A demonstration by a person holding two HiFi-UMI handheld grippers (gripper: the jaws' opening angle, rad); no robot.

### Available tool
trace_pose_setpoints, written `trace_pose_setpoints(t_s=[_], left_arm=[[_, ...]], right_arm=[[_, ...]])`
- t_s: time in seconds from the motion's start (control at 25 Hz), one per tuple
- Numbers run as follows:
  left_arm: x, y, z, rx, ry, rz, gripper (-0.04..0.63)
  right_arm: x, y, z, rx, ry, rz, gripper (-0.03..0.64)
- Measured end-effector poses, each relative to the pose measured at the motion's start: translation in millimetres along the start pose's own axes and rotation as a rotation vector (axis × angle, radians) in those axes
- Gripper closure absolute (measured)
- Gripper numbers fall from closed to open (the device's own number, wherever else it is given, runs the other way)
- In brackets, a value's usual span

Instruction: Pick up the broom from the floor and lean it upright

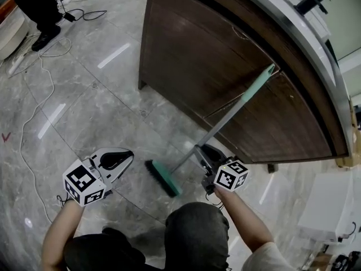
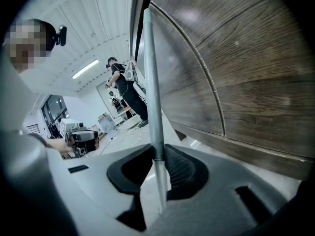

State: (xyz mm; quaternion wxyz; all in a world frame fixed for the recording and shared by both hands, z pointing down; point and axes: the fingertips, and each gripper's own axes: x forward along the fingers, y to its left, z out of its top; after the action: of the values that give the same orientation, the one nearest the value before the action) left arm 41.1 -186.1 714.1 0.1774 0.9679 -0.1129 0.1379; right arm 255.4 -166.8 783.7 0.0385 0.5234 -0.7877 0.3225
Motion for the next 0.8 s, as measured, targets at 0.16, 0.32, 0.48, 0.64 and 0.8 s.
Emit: trace_pose_setpoints(t_s=[0.16, 0.32, 0.48, 0.64, 0.8], left_arm=[[4, -1, -2, 0.003, 0.0, -0.011, 0.58], [2, 1, -4, 0.004, 0.031, -0.004, 0.58], [2, 9, -13, -0.028, 0.024, 0.002, 0.58], [13, -1, -8, -0.019, 0.025, -0.04, 0.58], [21, -11, -5, -0.003, 0.043, -0.065, 0.58]], right_arm=[[-8, -4, -2, -0.003, -0.011, -0.011, 0.537], [-10, -6, -3, -0.003, -0.024, -0.019, 0.537], [-12, -9, -2, -0.003, -0.054, -0.043, 0.537], [-12, -12, -4, 0.01, -0.054, -0.055, 0.535], [-12, -13, -3, 0.014, -0.053, -0.047, 0.528]])
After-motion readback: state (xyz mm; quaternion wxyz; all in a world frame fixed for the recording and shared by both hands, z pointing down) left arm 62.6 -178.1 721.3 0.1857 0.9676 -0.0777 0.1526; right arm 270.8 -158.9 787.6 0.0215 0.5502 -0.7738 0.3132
